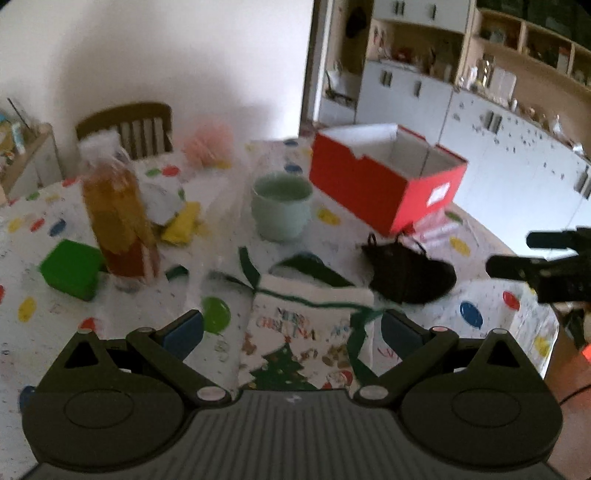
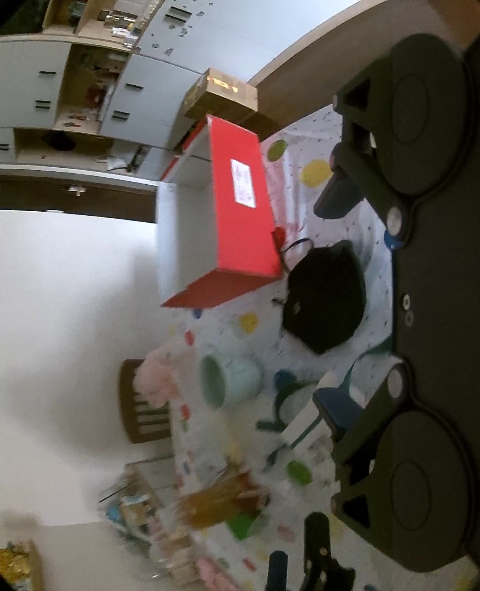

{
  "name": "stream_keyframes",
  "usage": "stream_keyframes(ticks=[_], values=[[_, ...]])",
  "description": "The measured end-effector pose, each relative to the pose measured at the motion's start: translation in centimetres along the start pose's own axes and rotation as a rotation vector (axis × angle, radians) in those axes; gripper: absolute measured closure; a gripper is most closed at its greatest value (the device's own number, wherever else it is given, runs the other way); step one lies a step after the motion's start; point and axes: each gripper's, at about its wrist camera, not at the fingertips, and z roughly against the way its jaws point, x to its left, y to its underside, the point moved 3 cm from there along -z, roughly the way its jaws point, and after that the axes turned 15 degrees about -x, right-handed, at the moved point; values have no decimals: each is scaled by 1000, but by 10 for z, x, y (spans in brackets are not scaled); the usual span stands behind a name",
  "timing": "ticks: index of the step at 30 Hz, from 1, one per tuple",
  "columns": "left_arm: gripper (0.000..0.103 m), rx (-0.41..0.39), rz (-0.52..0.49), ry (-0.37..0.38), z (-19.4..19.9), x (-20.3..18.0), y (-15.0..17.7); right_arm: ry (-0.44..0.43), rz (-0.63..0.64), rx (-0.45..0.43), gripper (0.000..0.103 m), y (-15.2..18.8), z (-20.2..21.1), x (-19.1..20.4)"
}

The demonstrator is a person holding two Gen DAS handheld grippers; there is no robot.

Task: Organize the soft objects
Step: 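Grasp the Christmas tote bag with the left tool while the right tool grasps the black pouch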

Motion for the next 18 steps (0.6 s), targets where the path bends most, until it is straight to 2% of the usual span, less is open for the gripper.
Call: stream_keyframes(ticks=[5, 8, 13, 18], values=[[0, 74, -37, 48, -22, -13, 18, -3, 22, 38, 8, 12, -36, -15], [0, 138, -61, 42, -36, -18, 30, -41, 35, 82, 8, 17, -58, -17], [0, 204, -34, 16, -56, -10, 47, -107, 78, 134, 9, 27, -90, -12], [0, 239, -49, 61, -60, -19, 59, -159, 127, 177, 9, 40, -110, -4]])
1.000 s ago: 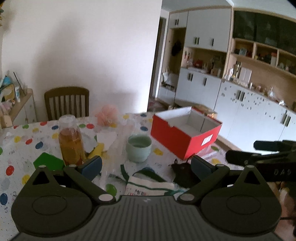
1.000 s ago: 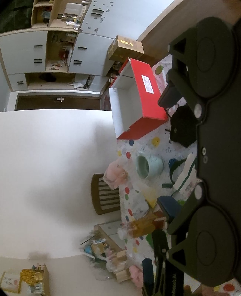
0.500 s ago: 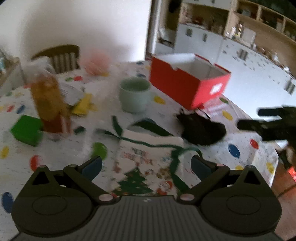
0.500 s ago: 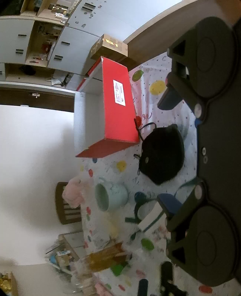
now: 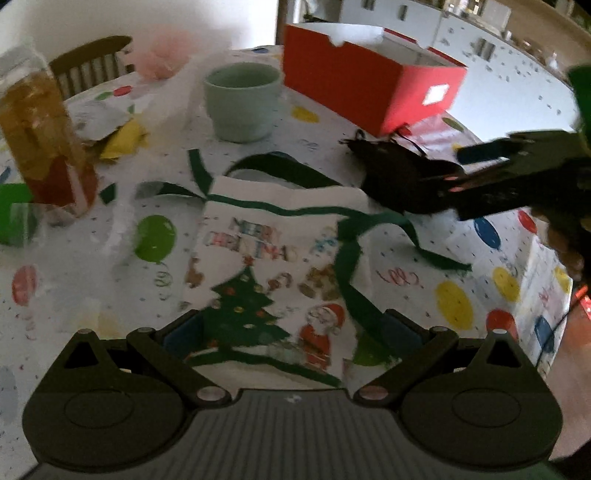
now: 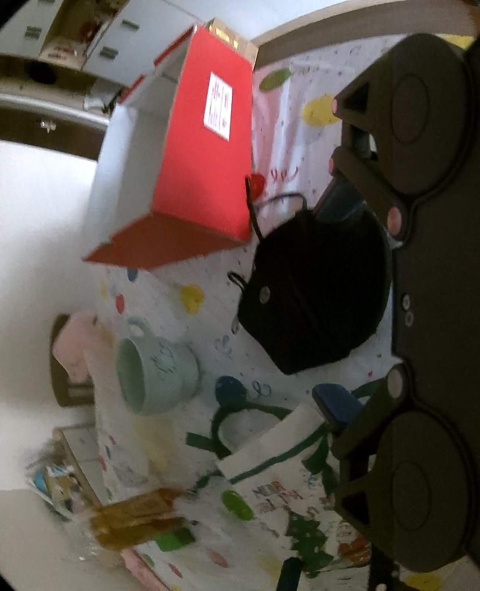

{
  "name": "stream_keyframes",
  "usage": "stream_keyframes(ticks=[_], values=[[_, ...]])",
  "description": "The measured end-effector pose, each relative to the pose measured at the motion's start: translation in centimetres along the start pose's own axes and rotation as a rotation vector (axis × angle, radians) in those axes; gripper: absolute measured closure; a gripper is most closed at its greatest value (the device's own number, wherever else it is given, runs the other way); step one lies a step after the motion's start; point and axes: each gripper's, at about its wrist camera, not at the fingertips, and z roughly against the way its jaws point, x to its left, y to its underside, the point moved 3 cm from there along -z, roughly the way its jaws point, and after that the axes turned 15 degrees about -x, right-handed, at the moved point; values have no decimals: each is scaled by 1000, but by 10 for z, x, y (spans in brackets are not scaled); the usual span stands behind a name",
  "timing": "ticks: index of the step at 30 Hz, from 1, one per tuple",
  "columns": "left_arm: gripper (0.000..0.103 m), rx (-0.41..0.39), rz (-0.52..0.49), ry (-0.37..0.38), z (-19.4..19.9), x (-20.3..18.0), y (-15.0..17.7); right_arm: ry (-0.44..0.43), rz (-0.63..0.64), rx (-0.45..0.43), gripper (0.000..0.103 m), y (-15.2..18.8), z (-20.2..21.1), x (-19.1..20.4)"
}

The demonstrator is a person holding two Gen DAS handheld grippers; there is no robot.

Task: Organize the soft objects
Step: 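Grasp the Christmas tote bag with the left tool while the right tool grasps the black pouch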

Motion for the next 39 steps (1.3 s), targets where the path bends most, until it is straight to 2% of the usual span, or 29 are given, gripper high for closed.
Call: stream_keyframes(ticks=[6, 11, 18, 21, 24, 25, 26, 27, 33, 35, 37, 39], values=[[0, -6, -53, -35, -12, -5, 3, -8, -15, 33, 9, 4, -21, -5], [1, 0, -76, -54, -21, -7, 4, -19, -36, 63, 15, 10, -34, -7], [14, 3, -54, -63, -26, -5, 2, -23, -50, 61, 23, 12, -36, -8], [22, -3, -50, -56, -26, -7, 1, -30, -61, 59, 27, 13, -35, -9], [37, -7, -42, -44, -26, -8, 1, -30, -75, 52, 32, 12, -34, -10], [48, -6, -31, -36, -25, -8, 0, -31, -77, 51, 35, 12, -33, -10], [68, -10, -18, -24, -24, -8, -1, -32, -78, 48, 38, 11, -32, -10], [73, -11, 1, 2, -23, -8, -2, -34, -82, 46, 43, 10, -30, -10], [85, -25, 21, 13, -21, -11, -3, -61, -70, 36, 66, 8, -24, -5], [94, -31, 42, 8, -19, -9, -5, -63, -73, 30, 72, 7, -20, -4], [97, -39, 80, 10, -17, -4, -7, -61, -76, 16, 80, 4, -15, -4], [98, -47, 93, 11, -13, -1, -10, -57, -88, -4, 84, 0, -6, -6]])
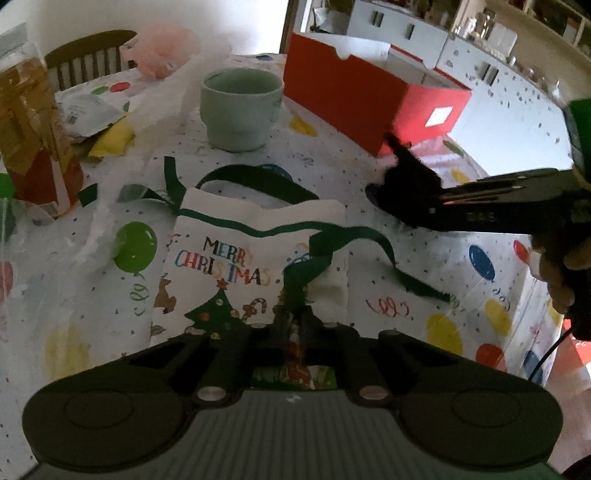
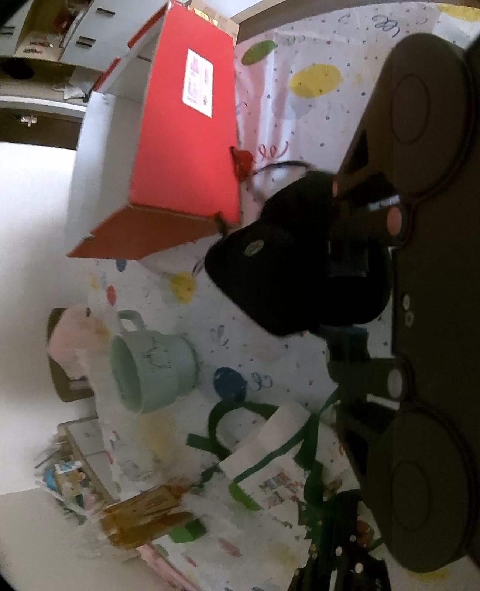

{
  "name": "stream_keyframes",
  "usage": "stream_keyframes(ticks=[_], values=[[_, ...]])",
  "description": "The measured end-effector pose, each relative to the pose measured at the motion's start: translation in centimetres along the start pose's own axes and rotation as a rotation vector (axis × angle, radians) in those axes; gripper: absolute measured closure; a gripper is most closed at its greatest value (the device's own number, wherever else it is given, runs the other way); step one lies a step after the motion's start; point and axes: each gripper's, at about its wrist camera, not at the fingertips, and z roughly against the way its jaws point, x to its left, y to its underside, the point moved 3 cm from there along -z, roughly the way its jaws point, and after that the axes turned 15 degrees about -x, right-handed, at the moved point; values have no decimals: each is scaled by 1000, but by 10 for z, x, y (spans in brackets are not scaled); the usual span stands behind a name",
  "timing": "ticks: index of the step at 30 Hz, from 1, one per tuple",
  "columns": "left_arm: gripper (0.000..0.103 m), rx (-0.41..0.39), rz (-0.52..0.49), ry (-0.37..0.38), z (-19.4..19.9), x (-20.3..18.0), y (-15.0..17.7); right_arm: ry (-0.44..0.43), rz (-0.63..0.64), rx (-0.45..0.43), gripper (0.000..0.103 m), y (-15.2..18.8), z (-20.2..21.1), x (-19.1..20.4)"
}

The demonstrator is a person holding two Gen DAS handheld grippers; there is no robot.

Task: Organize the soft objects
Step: 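Grasp the Christmas tote bag with the left tool while the right tool grasps the black pouch, then carry the tote bag and black pouch with both tools over the red box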

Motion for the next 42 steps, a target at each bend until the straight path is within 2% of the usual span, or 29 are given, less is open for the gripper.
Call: stream_keyframes(ticks=[9, 15, 30, 36, 42], values=[[99, -48, 52, 23, 27, 5, -10, -2, -55, -70, 85, -15, 36, -11], [100, -113, 94, 42, 46, 8, -33, -6, -97, -107, 86, -27, 58, -17], [100, -313, 103, 110, 77, 0, -134, -42, -103, -220, 87, -88, 103, -44], [100, -359, 68, 144, 69, -20, -178, -53, -91, -251, 87, -117, 106, -65], [100, -396, 10, 156, 45, -51, -226, -59, -65, -267, 87, -143, 94, -90]])
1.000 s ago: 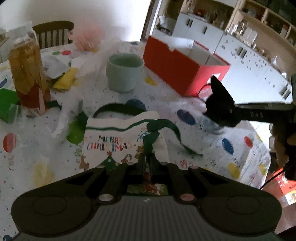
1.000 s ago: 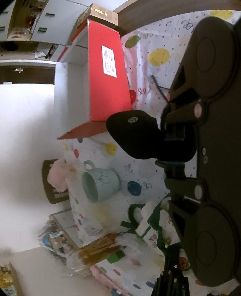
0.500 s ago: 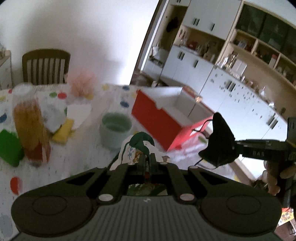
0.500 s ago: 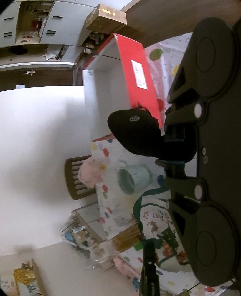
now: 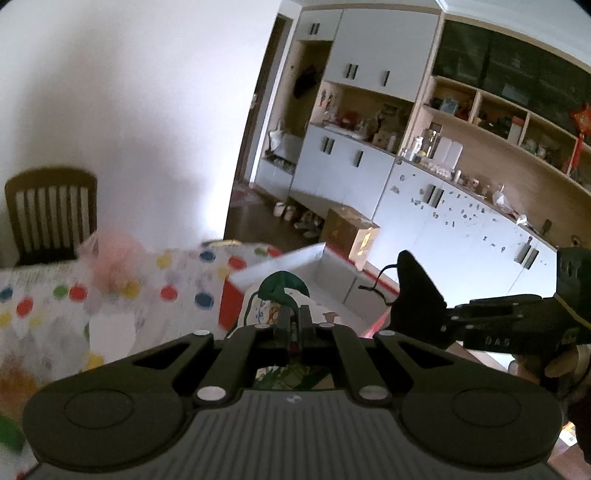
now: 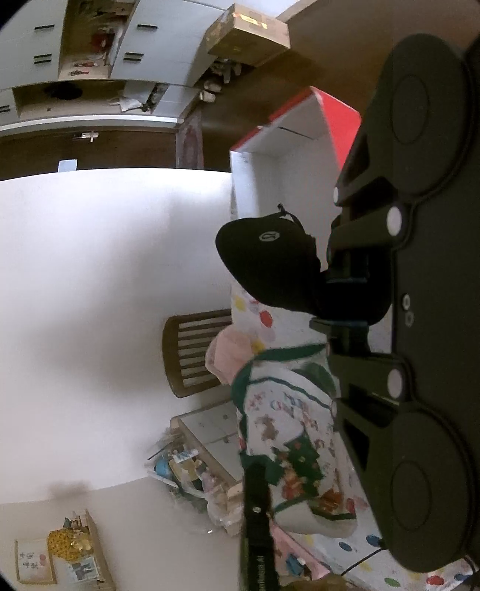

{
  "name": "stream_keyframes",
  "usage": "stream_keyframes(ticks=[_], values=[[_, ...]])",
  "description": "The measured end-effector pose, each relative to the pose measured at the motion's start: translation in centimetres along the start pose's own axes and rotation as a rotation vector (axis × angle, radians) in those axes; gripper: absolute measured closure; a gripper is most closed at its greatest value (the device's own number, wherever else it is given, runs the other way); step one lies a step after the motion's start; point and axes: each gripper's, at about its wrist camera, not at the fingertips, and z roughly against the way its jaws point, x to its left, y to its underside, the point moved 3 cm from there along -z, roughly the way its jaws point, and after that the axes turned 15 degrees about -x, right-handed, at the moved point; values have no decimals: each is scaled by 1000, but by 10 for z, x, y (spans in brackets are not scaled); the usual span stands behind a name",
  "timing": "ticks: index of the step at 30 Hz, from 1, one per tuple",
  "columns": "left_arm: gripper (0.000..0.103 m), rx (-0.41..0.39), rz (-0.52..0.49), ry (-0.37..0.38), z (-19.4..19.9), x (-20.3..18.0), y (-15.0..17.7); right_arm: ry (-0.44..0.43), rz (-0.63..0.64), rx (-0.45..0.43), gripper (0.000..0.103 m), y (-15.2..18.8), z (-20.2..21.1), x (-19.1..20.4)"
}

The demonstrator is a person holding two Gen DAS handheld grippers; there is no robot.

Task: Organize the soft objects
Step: 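Carry the tote bag and black pouch with both tools over the red box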

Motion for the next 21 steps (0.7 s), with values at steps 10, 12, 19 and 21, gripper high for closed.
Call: stream_keyframes(ticks=[10, 12, 19, 21], values=[[100, -70, -71, 4, -85, -42, -57, 20, 9, -1, 87, -22, -41, -52], [100, -83, -82, 4, -100, -50, -64, 32, 18, 5, 87, -23, -49, -62], [100, -104, -93, 23, -148, -79, -75, 58, 38, 41, 86, -16, -73, -89], [100, -100, -94, 27, -162, -86, -75, 49, 39, 39, 86, -16, -79, -92]])
